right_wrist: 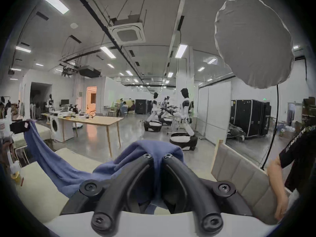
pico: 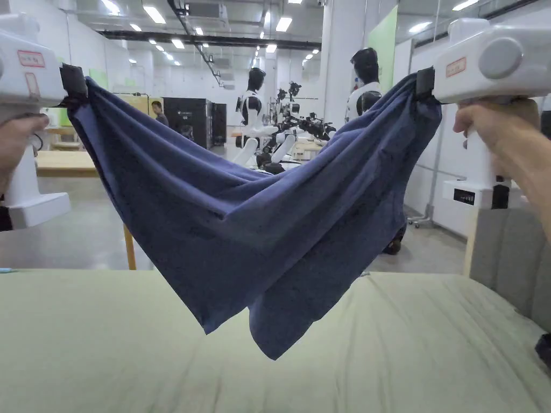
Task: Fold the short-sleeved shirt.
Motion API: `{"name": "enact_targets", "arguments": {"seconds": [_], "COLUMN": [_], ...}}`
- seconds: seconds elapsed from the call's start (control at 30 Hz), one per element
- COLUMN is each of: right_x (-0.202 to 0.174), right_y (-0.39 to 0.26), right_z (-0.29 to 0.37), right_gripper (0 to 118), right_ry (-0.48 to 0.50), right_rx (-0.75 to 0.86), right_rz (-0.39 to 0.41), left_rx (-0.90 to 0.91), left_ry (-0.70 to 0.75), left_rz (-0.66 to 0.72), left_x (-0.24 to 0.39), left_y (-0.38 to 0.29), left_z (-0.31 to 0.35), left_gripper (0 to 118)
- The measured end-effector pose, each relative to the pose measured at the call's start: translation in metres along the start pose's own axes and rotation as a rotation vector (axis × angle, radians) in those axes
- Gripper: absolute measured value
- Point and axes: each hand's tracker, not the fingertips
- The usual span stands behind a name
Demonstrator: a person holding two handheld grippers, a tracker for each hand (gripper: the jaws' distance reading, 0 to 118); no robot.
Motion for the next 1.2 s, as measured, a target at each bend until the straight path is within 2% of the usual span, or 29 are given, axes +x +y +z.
{"name": "enact_targets", "arguments": {"seconds": [0.07,0.13,0.27,0.4,0.57,0.73,0.83,0.9,0.97,1.03,1.1,1.13,1.2], "right_x": [0.004,0.007,0.01,0.016,0.018,0.021,0.026,0.03,0.037,0.041,0.046,0.049,0.055], "right_y": [0.009,0.014,0.016,-0.006,-0.083,-0.192,-0.225,-0.234,-0.24,-0.248,-0.264,-0.272,-0.295], "right_z": [-0.006,-0.01,-0.016,-0.018,-0.032,-0.045,-0.044,-0.028,0.0,0.041,0.081,0.104,0.149], "right_gripper": [5,5,5,5,5,5,5,5,5,5,5,5,5], "right_ry": [-0.015,0.011,0.012,0.036,0.058,0.069,0.08,0.083,0.128,0.153,0.173,0.183,0.202], "right_rx": [0.012,0.038,0.04,0.028,-0.066,-0.211,-0.288,-0.277,-0.268,-0.273,-0.312,-0.326,-0.33], "right_rz": [-0.009,0.001,0.007,0.01,-0.008,-0.026,-0.052,-0.04,-0.035,0.039,0.079,0.079,0.088], "left_rx": [0.069,0.079,0.06,0.034,-0.064,-0.215,-0.302,-0.302,-0.298,-0.319,-0.369,-0.379,-0.44], "left_ry": [-0.043,-0.064,-0.055,-0.085,-0.089,-0.1,-0.115,-0.127,-0.149,-0.184,-0.161,-0.185,-0.194], "left_rz": [0.049,0.063,0.015,-0.018,-0.007,-0.001,-0.005,-0.011,-0.008,0.035,0.052,0.083,0.061], "left_x": [-0.005,-0.001,0.01,0.017,0.017,0.019,0.019,0.018,0.01,0.003,-0.006,-0.011,-0.018], "left_y": [0.005,0.009,0.007,-0.022,-0.099,-0.195,-0.226,-0.236,-0.237,-0.244,-0.254,-0.262,-0.279], "left_z": [-0.007,-0.015,-0.027,-0.024,-0.03,-0.025,-0.015,0.001,0.025,0.059,0.092,0.112,0.149], "left_gripper": [2,2,2,2,2,2,2,2,2,2,2,2,2]}}
